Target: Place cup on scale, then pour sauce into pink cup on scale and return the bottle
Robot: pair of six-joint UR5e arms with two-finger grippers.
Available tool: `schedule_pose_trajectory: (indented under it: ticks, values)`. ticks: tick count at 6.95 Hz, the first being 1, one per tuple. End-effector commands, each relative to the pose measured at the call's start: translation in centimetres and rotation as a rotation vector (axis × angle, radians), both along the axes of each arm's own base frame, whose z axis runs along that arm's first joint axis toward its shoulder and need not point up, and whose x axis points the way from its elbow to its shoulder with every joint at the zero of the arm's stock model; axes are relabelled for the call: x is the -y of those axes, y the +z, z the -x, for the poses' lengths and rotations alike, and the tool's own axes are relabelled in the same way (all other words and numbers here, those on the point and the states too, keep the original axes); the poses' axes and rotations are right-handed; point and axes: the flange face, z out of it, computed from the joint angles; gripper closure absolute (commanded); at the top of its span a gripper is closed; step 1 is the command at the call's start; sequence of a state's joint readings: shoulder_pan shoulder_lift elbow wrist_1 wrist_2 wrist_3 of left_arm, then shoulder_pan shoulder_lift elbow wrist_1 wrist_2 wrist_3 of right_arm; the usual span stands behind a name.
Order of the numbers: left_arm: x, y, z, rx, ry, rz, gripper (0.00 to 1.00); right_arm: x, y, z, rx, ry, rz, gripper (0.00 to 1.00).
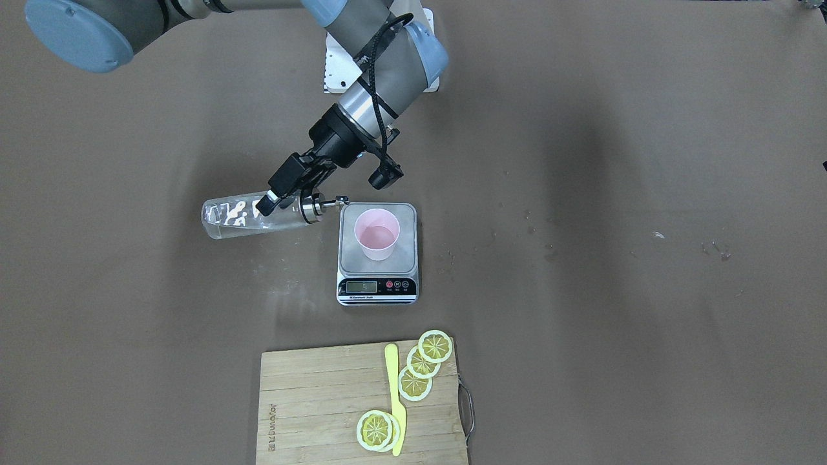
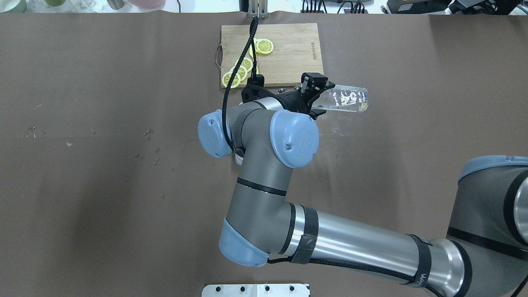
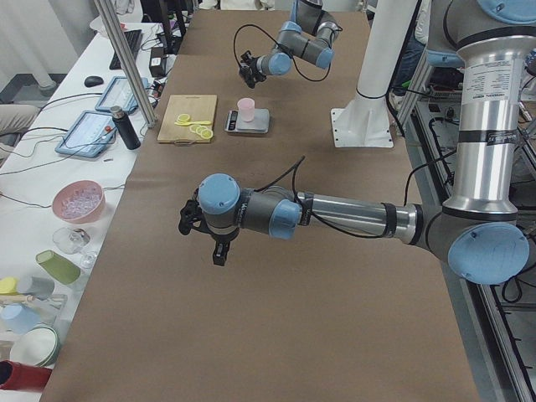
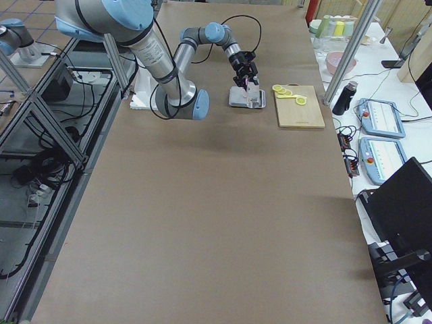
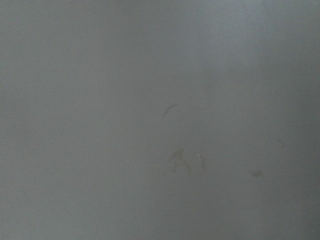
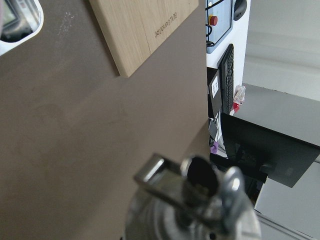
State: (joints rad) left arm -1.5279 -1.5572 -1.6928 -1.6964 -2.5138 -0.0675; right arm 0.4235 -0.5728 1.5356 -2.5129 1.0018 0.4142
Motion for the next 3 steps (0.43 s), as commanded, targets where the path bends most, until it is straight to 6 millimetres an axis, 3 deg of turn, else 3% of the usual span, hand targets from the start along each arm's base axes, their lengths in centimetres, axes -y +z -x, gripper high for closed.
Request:
schedule_pose_trajectory:
  ticks: [1,3]
  values:
    - [-0.02,-0.04,0.06,-0.002,-0.001,-0.001,0.03,-0.14,-0.41,-0.34,-0.045,-0.002,0.005,1.00]
    - [-0.02,0.03,0.06,-0.002,-0.001,0.001,0.03,-0.27,-0.99,0.41,-0.059,-0.007,0.011,1.00]
